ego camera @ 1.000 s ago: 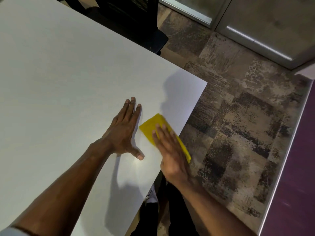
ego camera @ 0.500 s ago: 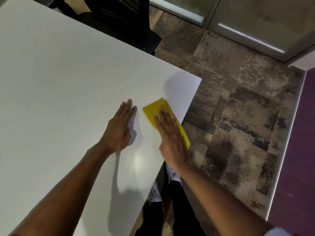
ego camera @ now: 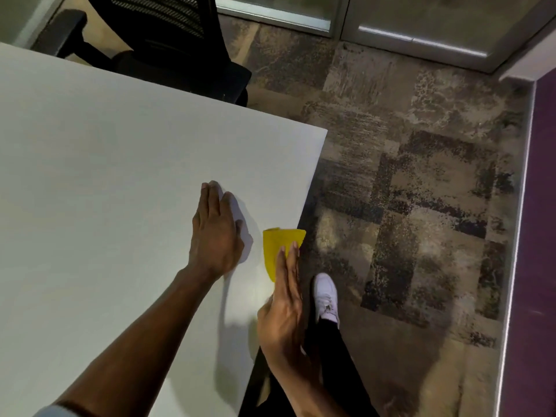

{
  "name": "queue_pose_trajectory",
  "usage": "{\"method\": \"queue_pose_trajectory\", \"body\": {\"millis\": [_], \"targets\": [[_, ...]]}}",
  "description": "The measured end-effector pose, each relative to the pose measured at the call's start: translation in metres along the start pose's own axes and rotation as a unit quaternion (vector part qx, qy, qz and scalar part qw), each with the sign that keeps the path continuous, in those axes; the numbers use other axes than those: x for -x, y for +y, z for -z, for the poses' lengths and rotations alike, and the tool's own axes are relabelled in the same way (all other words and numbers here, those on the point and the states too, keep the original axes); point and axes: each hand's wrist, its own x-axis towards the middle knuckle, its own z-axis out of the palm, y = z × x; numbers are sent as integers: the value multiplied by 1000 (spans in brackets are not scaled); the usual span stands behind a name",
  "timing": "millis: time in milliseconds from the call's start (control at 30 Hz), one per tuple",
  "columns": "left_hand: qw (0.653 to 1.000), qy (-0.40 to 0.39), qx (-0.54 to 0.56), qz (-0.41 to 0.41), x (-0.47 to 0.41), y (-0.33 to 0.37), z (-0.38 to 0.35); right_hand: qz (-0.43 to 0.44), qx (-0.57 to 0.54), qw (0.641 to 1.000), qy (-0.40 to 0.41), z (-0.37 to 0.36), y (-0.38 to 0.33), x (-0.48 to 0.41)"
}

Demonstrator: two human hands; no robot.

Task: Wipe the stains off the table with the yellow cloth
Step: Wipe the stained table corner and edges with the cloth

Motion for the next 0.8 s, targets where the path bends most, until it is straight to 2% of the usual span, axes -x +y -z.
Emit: {"method": "queue_pose_trajectory", "body": {"millis": [267,433,567,667,733,800], "targets": [[998,32,-6,-58,-37,38,-14,-81,-192,974,88,-10,19,-34],[998,44,-22,-35,-68,58,-25,-108,-240,959,106,-9,43,-65],[998,54,1,-15,-86,73,-37,-91,-248,962,66,-14,63,-79],[999,35,-23,15,-89,81,-40,-102,-161,982,12,-13,71,-74],[1000,15,-23,4,-90,82,-40,-99,-136,985,-31,-10,75,-69],[1000,0,-17,1,-90,83,-36,-102,-152,983,-24,-8,73,-75]]}}
